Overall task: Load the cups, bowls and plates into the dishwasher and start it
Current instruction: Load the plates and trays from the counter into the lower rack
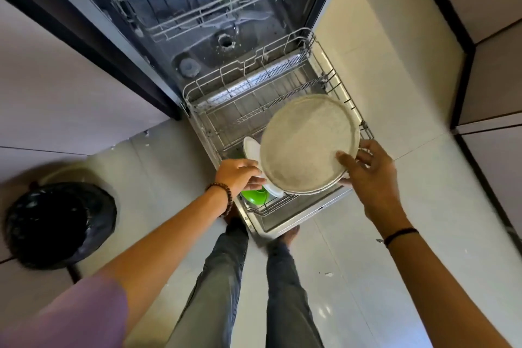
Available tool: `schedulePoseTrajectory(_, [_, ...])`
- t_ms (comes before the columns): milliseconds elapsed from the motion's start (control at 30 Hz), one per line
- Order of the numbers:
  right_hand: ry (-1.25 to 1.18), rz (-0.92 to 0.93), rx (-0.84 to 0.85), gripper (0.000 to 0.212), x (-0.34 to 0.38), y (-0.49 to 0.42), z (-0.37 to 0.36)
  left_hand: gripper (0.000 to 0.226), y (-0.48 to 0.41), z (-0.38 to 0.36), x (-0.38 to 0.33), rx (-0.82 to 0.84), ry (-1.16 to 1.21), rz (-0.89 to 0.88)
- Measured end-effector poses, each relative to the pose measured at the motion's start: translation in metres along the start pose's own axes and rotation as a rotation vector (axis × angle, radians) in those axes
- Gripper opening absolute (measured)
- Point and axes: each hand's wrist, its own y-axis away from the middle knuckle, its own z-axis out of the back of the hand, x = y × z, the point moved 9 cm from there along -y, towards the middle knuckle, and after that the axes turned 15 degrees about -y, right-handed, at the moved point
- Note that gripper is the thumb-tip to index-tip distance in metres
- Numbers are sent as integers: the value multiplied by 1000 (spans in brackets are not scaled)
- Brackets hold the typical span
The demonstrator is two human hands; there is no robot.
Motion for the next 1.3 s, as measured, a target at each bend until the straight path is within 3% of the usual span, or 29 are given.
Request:
schedulePoseTrajectory(167, [596, 456, 133, 33, 2, -23, -13, 23, -24, -39, 17, 24, 55, 54])
schedulePoseTrajectory(333, [859, 539, 270, 35, -38, -51, -41, 20, -51, -62, 21, -1, 147, 14])
schedulePoseTrajectory(600, [984, 502, 436, 33, -98, -56, -85, 21, -85, -50, 31, -129, 150, -21])
schedulePoseTrajectory(1033, [1151, 251, 461, 28, -152, -74, -106, 25, -111, -39, 25, -166, 116, -85])
schedulePoseTrajectory(1300, [1019, 157, 409, 33, -162, -87, -88, 28, -126, -44, 20, -139, 100, -91])
